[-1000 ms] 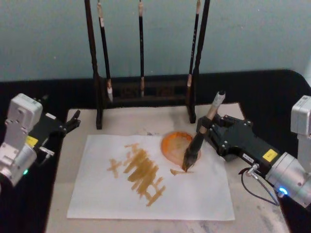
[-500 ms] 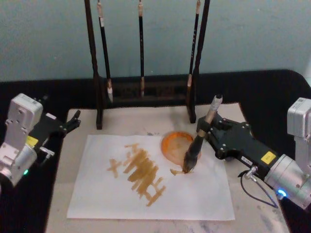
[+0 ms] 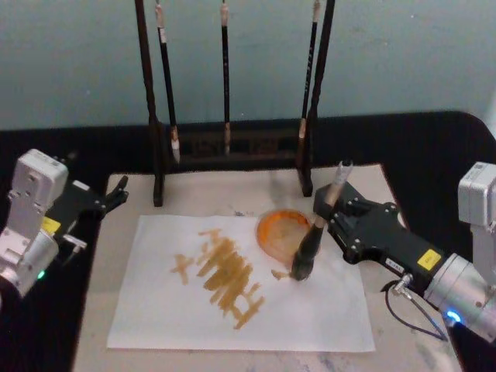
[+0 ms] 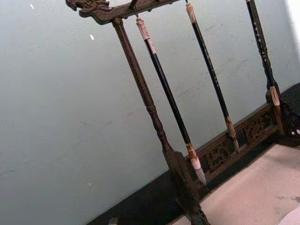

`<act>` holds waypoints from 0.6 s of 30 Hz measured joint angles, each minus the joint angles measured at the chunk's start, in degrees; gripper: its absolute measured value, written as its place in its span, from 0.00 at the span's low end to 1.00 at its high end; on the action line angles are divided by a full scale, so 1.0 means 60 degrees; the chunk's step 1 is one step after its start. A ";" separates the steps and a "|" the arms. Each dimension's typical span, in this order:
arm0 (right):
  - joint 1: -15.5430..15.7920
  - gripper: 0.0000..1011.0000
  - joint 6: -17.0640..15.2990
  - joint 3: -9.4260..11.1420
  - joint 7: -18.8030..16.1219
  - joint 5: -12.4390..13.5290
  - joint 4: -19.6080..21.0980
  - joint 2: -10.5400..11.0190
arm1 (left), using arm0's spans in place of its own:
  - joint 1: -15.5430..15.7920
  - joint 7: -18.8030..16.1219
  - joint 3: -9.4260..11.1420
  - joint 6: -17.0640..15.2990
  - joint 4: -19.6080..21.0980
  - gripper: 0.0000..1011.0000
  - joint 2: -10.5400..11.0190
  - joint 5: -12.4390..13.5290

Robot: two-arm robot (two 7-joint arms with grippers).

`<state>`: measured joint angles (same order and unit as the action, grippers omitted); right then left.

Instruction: Pick up the brush from the inkstone, write on the paper, then place the brush back to its original position.

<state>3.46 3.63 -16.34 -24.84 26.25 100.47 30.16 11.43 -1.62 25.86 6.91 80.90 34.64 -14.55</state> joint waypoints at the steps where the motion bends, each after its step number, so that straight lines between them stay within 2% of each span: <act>1: 0.0018 0.15 -0.0011 0.0004 -0.0010 -0.0002 0.0026 0.0015 | 0.0000 0.0000 0.0000 0.0000 0.0000 1.00 0.0000 0.0000; 18: 0.0433 0.15 -0.0328 0.0004 -0.0247 -0.0081 0.0746 0.0467 | -0.0001 0.0000 0.0000 0.0000 0.0000 1.00 0.0000 0.0000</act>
<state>6.05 1.66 -16.32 -26.32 25.76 104.95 32.96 11.43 -1.62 25.86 6.91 80.90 34.65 -14.55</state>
